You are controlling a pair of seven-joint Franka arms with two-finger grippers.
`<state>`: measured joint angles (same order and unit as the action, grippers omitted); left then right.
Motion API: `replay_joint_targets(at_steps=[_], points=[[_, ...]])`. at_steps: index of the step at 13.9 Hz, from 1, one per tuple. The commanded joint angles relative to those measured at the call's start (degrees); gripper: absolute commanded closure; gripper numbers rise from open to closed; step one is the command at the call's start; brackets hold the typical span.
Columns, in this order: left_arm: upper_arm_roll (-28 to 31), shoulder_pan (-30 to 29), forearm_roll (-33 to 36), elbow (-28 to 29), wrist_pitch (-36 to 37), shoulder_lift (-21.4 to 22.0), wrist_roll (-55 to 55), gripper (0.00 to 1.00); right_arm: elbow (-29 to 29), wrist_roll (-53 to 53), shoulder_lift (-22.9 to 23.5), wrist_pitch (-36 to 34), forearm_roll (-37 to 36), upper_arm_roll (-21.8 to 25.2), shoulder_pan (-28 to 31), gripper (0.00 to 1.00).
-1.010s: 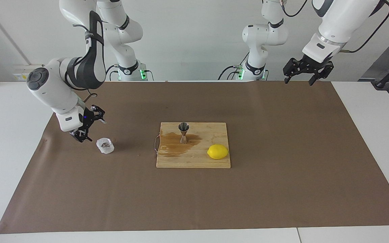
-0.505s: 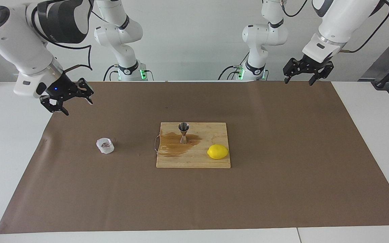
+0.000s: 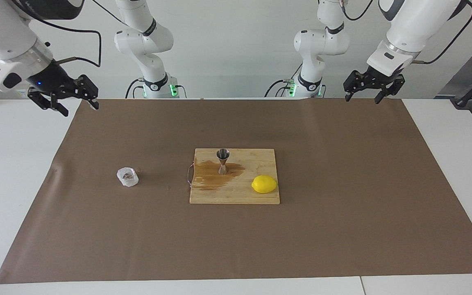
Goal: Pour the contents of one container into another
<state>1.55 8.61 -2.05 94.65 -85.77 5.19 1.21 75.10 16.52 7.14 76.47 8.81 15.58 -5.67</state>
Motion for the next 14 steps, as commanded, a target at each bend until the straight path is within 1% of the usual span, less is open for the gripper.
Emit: replay_joint_targets(at_steps=[1,2,4,5,6,7,8,14], points=[[0.20,0.09,0.73,1.41,-0.36,1.40,0.29,0.00,1.35,-2.46,-5.11,-1.85,-0.54,-2.39,1.71,0.09],[0.20,0.09,0.73,1.41,-0.36,1.40,0.29,0.00,2.58,-2.46,-5.99,-2.03,-1.33,-2.48,1.89,0.09],[0.20,0.09,0.73,1.41,-0.36,1.40,0.29,0.00,8.54,-2.81,-9.15,0.06,-3.70,-3.44,1.89,0.09],[0.20,0.09,0.73,1.41,-0.36,1.40,0.29,0.00,13.27,-3.25,-11.52,3.82,-5.28,-4.49,1.98,0.09],[0.20,0.09,0.73,1.41,-0.36,1.40,0.29,0.00,19.58,-3.43,-14.93,8.73,-6.52,-5.63,2.07,0.08],[0.20,0.09,0.73,1.41,-0.36,1.40,0.29,0.00,24.69,-4.39,-17.40,13.04,-7.05,-5.73,2.07,0.08],[0.20,0.09,0.73,1.41,-0.36,1.40,0.29,0.00,27.44,-5.87,-18.56,15.61,-7.14,-5.99,1.98,0.09],[0.20,0.09,0.73,1.41,-0.36,1.40,0.29,0.00,27.73,-6.94,-18.39,16.86,-7.32,-6.17,1.01,0.07]])
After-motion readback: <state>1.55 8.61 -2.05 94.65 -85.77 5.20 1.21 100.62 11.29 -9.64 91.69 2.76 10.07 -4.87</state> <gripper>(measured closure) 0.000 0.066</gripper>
